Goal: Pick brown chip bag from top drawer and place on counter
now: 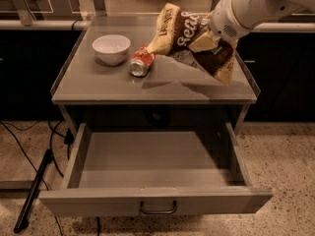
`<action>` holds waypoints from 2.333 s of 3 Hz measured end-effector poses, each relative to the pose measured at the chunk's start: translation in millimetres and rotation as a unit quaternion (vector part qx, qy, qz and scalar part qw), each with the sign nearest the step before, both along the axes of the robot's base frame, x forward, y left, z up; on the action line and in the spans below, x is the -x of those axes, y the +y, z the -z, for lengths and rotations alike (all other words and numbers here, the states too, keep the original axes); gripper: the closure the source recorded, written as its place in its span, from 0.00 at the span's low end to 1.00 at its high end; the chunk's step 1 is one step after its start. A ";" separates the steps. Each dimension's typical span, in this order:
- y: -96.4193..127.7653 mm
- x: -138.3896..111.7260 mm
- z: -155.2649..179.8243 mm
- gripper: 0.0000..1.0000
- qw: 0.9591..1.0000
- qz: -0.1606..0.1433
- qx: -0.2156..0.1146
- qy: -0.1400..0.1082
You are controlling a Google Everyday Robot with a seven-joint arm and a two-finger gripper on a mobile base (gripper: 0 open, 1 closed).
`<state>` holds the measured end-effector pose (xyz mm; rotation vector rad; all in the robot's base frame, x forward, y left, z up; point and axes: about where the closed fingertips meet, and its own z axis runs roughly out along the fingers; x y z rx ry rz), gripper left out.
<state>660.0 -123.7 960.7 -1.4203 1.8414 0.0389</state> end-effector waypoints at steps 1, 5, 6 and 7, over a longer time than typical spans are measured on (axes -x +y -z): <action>4.0 -14.5 11.1 1.00 1.000 0.002 -0.021 0.004; 26.1 -35.9 53.6 1.00 0.998 -0.018 -0.052 0.034; 27.4 -31.2 70.0 1.00 0.997 -0.019 -0.050 0.050; 27.7 -30.4 72.6 0.85 0.997 -0.019 -0.050 0.053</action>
Offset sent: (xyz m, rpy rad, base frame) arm 0.0426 0.0162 -0.0238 0.1125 0.0047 0.0116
